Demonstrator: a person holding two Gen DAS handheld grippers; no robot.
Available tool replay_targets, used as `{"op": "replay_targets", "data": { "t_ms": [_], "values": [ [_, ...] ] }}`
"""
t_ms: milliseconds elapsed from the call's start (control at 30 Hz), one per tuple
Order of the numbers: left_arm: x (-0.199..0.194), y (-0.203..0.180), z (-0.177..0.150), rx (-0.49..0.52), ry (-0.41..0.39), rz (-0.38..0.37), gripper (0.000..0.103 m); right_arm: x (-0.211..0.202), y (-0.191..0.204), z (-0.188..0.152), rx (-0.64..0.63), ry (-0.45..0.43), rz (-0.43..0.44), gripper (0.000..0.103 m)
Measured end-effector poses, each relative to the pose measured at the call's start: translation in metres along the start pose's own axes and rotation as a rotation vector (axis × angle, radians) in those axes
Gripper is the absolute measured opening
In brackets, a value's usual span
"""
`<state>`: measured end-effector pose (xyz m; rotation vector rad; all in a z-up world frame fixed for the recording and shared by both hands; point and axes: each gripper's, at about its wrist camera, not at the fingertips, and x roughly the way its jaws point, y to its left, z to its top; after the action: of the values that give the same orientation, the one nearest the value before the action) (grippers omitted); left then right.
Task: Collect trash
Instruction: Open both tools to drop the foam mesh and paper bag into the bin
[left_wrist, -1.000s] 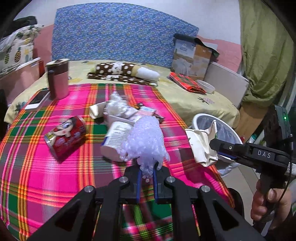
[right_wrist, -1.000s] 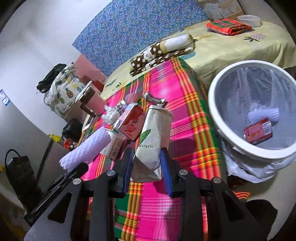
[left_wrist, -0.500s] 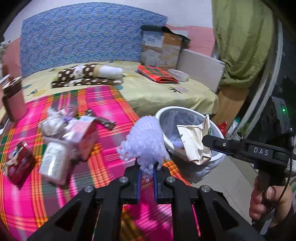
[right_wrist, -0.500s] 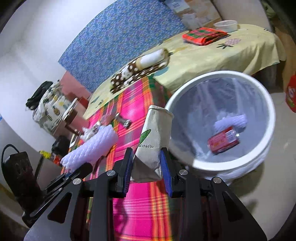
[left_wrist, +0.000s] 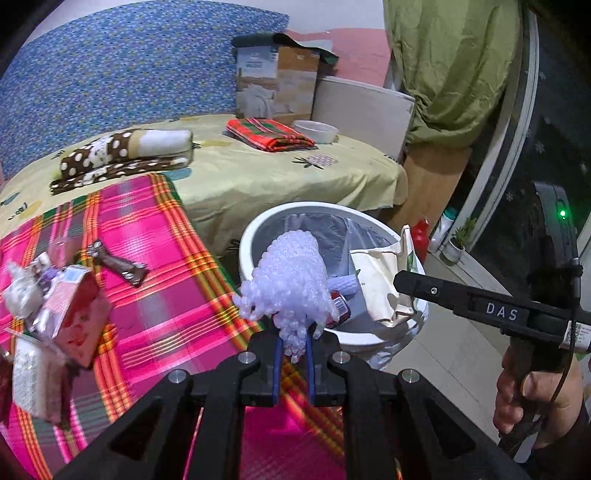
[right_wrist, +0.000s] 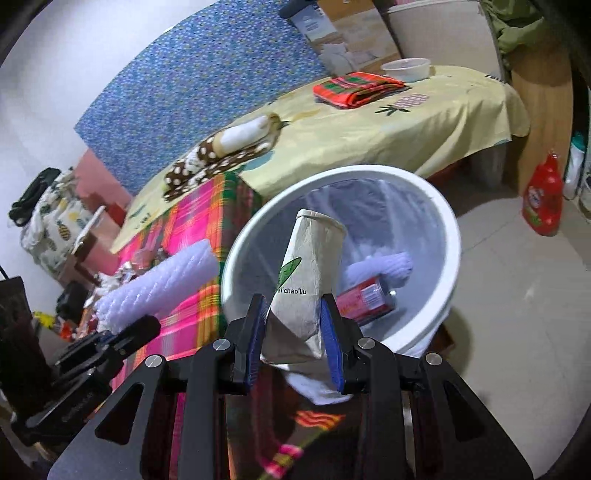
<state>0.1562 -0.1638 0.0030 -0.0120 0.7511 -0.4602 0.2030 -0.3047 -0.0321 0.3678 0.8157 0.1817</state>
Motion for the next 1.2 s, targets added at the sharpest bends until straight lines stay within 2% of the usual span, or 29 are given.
{"op": "replay_targets", "data": {
  "t_ms": [167,433,533,600,900,1200],
  "values": [
    [0.021,-0.006,0.004,0.014,0.034,-0.023,0.011,0.006,-0.008,0.004,-0.009,0.022,-0.045,0.033],
    [0.045,-0.015,0.008,0.031,0.076,-0.067,0.012,0.012,-0.019,0.004,0.004,0.054,-0.063,0.037],
    [0.049,-0.018,0.008,0.031,0.08,-0.089,0.026,0.011,-0.021,0.004,0.013,0.051,-0.066,0.037],
    [0.049,-0.018,0.008,0.025,0.078,-0.103,0.042,0.01,-0.022,0.003,0.014,0.049,-0.065,0.038],
    [0.038,-0.018,0.006,0.007,0.063,-0.125,0.043,0.0,-0.019,0.003,0.014,0.026,-0.044,0.038],
    [0.013,0.0,-0.006,-0.051,0.044,-0.081,0.043,-0.013,-0.003,-0.003,-0.019,-0.009,0.005,0.038]
  ]
}}
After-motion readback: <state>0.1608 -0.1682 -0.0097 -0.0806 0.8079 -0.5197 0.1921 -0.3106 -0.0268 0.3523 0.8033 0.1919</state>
